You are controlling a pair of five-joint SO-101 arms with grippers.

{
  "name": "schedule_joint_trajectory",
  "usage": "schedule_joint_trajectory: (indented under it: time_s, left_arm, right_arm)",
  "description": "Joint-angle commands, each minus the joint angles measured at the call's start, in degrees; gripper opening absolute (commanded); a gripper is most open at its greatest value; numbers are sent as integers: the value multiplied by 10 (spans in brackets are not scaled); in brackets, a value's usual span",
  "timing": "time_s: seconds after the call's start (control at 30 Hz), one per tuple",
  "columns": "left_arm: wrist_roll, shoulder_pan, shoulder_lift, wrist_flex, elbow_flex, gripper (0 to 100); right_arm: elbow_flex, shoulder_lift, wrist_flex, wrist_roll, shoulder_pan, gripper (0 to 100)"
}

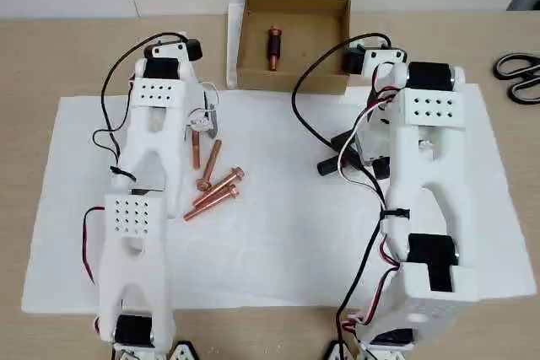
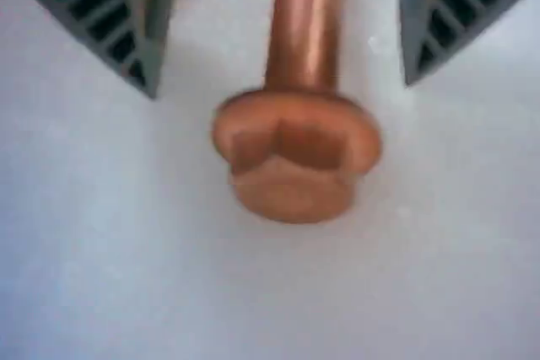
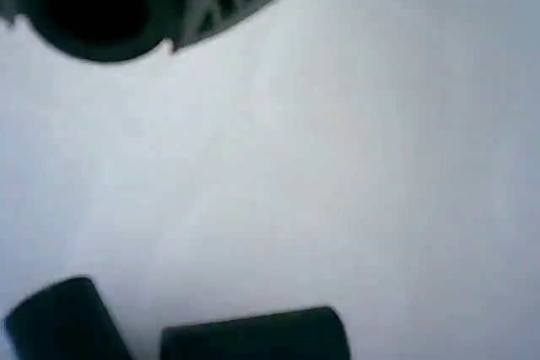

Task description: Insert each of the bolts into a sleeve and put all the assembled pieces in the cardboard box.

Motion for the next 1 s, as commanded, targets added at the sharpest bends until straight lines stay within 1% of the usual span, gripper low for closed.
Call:
schedule_joint_trajectory:
  time_s: [0.0, 0.07, 0.37, 0.47, 0.5, 0.73, 0.8, 0.87, 0.97]
  left_arm:
    - [1, -4, 1, -9, -19, 122]
    - [1, -4, 1, -13, -19, 100]
    - [1, -3, -1, -22, -19, 87]
    - [-3, -1, -1, -23, -19, 11]
    - [-3, 0, 0, -24, -19, 3]
    - [-3, -1, -4, -18, -19, 6]
    - [-3, 0, -5, -4, -36, 6]
    - [-3, 0, -5, 27, -79, 6]
    - [-11, -2, -6, 33, -126, 6]
  right_arm:
    - [2, -34, 12, -4, 0, 4]
    - [2, -34, 12, -4, 0, 4]
    - [18, -34, 10, -4, 0, 4]
    - [26, -34, 8, -4, 0, 4]
    - [26, -34, 8, -4, 0, 4]
    - [26, -37, 9, -4, 0, 4]
    - [26, -37, 9, -4, 0, 4]
    - [26, -38, 10, -4, 0, 4]
    - [23, -39, 10, -4, 0, 4]
